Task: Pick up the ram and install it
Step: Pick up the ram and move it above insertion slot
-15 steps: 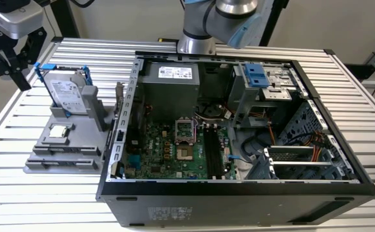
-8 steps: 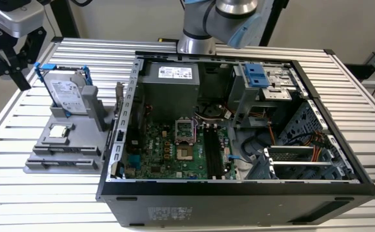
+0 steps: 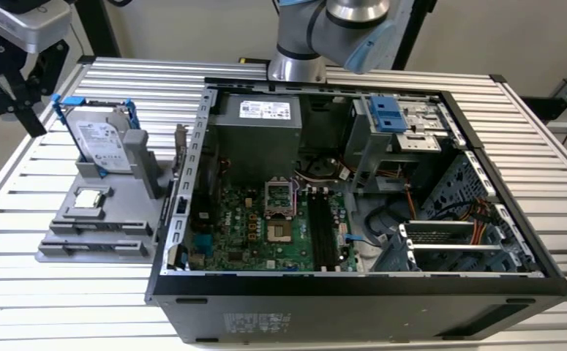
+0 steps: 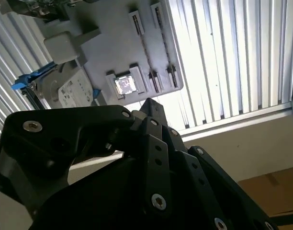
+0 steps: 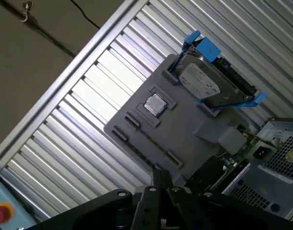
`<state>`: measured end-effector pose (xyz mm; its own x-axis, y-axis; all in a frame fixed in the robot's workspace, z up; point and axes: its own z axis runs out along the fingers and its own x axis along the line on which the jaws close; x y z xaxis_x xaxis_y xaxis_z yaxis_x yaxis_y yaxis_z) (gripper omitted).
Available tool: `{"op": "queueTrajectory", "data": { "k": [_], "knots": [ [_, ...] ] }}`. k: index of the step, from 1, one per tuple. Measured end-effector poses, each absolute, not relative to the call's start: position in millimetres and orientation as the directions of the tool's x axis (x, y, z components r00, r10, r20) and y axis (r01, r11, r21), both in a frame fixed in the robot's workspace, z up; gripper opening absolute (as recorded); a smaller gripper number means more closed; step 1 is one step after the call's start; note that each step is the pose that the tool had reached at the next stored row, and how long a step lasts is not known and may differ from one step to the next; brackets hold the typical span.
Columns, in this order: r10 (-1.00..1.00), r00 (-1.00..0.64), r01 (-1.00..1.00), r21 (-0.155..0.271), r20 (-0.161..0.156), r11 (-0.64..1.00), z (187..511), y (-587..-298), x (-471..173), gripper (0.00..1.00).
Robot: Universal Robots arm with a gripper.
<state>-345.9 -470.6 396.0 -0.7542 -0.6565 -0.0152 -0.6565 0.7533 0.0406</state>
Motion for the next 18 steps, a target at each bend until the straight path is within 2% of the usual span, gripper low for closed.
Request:
{"op": "queueTrajectory", "data": {
  "k": [18],
  "knots": [
    [-0.791,-0.612,-0.791,0.035,-0.010,0.611,395.9,-470.5,-345.9,0.00]
  ]
}}
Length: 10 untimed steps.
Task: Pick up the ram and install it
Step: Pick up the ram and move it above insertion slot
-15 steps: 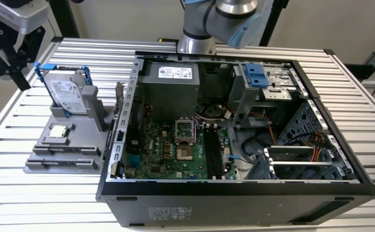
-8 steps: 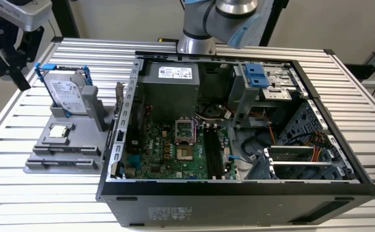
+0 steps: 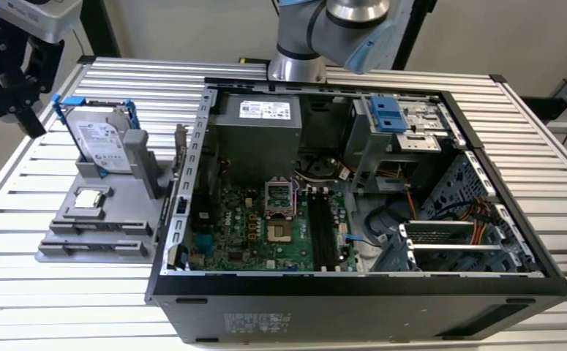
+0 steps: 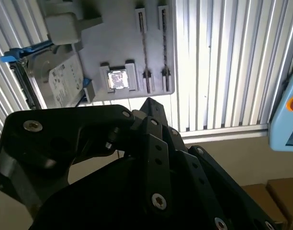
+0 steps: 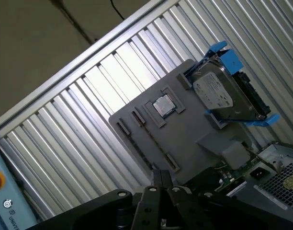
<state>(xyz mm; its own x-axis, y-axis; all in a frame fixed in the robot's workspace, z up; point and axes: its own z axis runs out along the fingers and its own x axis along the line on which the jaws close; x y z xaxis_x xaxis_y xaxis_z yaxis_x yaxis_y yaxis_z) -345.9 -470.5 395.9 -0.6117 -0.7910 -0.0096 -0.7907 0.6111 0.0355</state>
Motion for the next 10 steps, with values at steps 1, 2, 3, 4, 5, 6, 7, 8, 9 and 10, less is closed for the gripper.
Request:
{"op": "queueTrajectory", "data": {
  "k": [1,2,3,4,5,6,7,8,9,10],
  "knots": [
    [-0.797,-0.604,-0.797,0.035,-0.009,0.603,395.9,-470.4,-345.9,0.00],
    [-0.803,-0.596,-0.803,0.035,-0.008,0.596,395.9,-470.3,-345.9,0.00],
    [-0.808,-0.589,-0.808,0.034,-0.008,0.588,395.9,-470.2,-345.9,0.00],
    [-0.814,-0.581,-0.813,0.034,-0.007,0.581,395.9,-470.2,-345.9,0.00],
    [-0.819,-0.574,-0.818,0.033,-0.007,0.574,395.9,-470.1,-345.9,0.00],
    [-0.823,-0.568,-0.823,0.032,-0.007,0.567,396.0,-470.1,-345.9,0.00],
    [-0.828,-0.561,-0.827,0.031,-0.006,0.561,395.9,-469.9,-345.9,0.00],
    [-0.832,-0.554,-0.832,0.030,-0.005,0.554,396.0,-469.7,-345.9,0.00],
    [-0.836,-0.548,-0.836,0.029,-0.003,0.548,396.0,-469.7,-345.9,0.00],
    [-0.841,-0.541,-0.841,0.029,-0.002,0.541,395.9,-469.8,-345.8,0.00]
  ]
}}
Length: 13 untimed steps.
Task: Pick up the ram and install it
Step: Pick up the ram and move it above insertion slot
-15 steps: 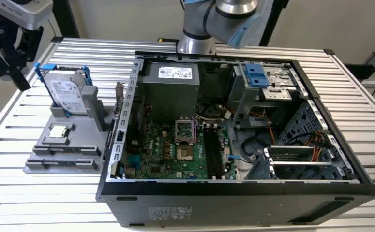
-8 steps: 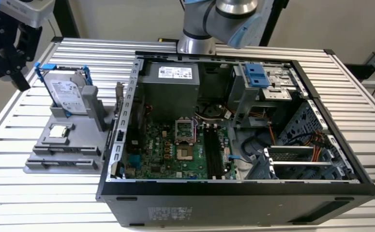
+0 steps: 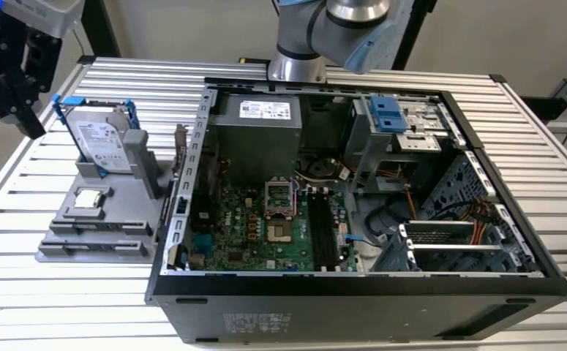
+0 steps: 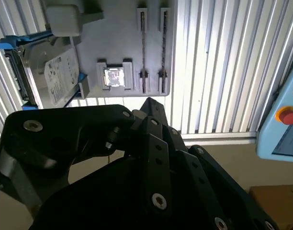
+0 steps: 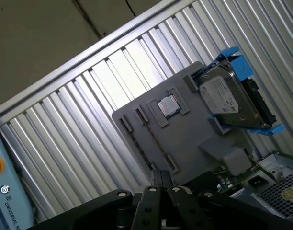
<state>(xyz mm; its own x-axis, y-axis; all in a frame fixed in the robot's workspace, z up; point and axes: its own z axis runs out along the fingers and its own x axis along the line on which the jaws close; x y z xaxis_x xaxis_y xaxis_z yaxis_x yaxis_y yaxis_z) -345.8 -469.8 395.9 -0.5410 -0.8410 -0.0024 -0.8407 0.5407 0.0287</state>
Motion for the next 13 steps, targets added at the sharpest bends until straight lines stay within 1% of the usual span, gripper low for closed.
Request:
{"op": "queueTrajectory", "data": {
  "k": [13],
  "knots": [
    [-0.900,-0.437,-0.899,0.029,0.000,0.436,396.0,-469.7,-345.9,0.00]
  ]
}}
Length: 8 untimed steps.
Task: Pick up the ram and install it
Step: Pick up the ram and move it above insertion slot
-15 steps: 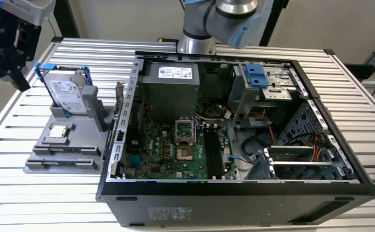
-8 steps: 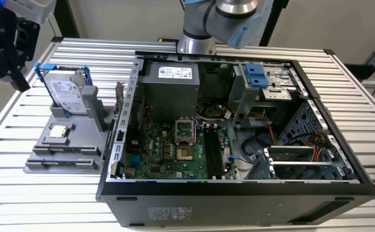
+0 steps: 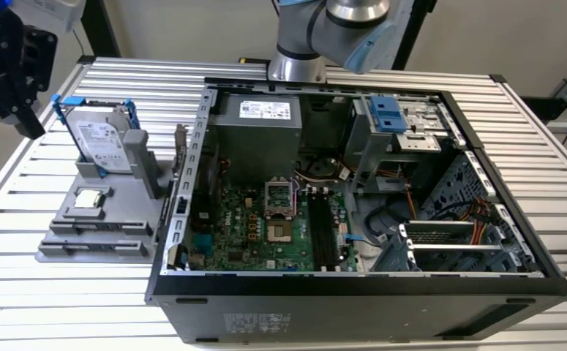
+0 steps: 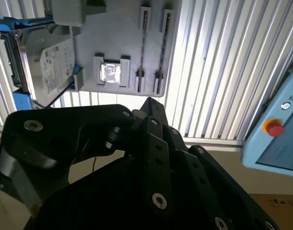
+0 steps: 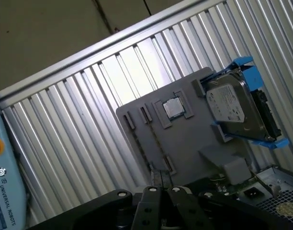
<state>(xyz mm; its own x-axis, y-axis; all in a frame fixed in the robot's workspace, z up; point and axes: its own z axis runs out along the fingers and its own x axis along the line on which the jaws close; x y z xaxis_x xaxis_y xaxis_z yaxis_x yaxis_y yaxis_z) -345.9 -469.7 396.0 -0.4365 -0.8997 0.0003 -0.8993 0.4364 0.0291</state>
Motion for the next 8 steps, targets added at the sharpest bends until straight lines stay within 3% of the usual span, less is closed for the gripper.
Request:
{"op": "queueTrajectory", "data": {
  "k": [8],
  "knots": [
    [-0.939,-0.344,-0.939,0.029,0.000,0.344,395.9,-469.6,-345.9,0.00]
  ]
}}
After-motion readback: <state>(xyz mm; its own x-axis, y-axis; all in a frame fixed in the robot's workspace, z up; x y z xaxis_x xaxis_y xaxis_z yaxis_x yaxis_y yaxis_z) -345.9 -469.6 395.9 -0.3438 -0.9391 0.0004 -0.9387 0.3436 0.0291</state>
